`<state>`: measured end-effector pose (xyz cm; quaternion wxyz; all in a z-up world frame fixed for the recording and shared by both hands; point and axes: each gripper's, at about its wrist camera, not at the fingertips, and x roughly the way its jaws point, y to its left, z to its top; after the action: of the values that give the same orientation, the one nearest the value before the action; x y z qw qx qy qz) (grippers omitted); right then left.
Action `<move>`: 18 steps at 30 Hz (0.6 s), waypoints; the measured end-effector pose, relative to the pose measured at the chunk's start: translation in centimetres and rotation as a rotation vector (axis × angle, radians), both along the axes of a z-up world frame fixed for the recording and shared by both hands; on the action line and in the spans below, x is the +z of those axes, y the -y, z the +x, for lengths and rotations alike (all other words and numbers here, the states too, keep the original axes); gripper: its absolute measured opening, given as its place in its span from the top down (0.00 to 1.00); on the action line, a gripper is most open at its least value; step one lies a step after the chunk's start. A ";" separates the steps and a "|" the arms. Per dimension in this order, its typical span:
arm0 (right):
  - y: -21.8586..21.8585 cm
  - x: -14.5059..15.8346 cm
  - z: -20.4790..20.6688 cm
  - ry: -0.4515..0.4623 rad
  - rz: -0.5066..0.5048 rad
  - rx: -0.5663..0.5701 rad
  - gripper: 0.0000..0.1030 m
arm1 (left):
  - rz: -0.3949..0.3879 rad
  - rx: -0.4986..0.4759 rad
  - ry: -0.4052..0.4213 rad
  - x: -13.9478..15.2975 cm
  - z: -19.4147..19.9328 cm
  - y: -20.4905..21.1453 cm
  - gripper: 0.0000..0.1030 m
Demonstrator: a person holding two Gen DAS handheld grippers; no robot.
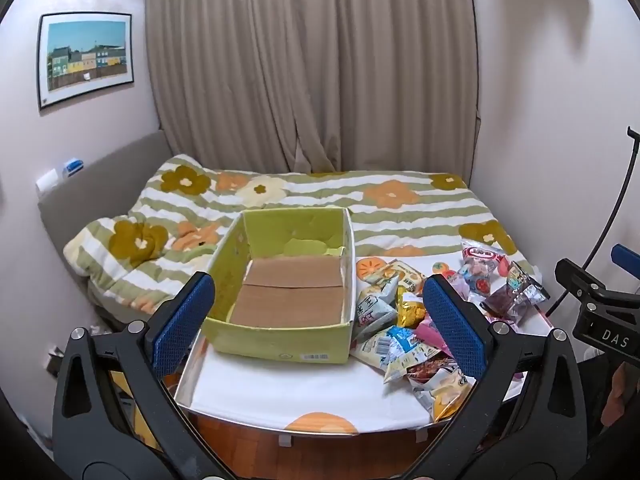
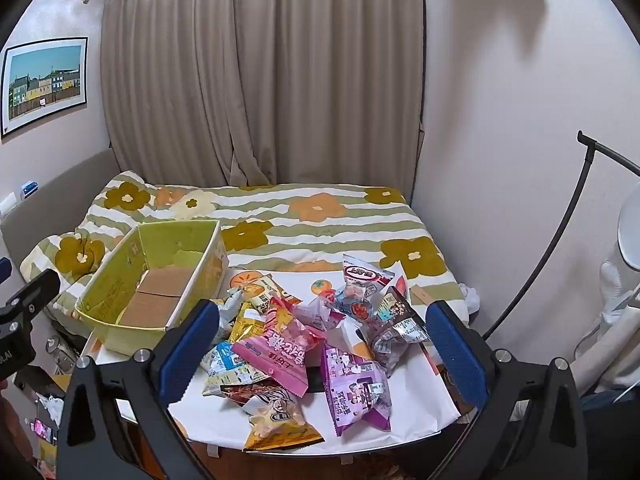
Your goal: Organize snacks
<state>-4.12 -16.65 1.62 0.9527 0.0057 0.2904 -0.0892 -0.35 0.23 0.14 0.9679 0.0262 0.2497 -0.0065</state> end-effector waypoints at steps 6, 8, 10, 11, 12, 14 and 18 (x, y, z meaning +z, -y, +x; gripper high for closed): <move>-0.1 0.1 0.0 0.002 -0.004 -0.004 0.00 | 0.004 -0.008 0.005 0.0 -0.3 0.2 0.00; -0.1 0.2 -0.1 0.008 0.001 -0.003 0.00 | 0.002 -0.013 0.008 0.1 -0.5 0.2 0.00; -0.1 0.3 0.0 0.010 0.000 -0.005 0.00 | 0.001 -0.015 0.008 0.1 -0.6 0.1 0.00; 0.0 0.4 -0.2 0.011 -0.002 -0.007 0.00 | 0.001 -0.015 0.008 0.2 -0.6 0.1 0.00; 0.0 0.3 -0.2 0.011 -0.003 -0.008 0.00 | 0.002 -0.015 0.009 0.3 -0.6 0.0 0.00; -0.1 0.2 0.0 0.012 -0.002 -0.007 0.00 | 0.004 -0.018 0.010 0.3 -0.7 0.0 0.00; -0.2 0.3 -0.1 0.016 -0.005 -0.008 0.00 | 0.004 -0.023 0.008 0.2 -0.7 0.0 0.00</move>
<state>-4.24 -16.48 1.89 0.9547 0.0052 0.2824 -0.0936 -1.09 0.22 0.31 0.9687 0.0310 0.2456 -0.0170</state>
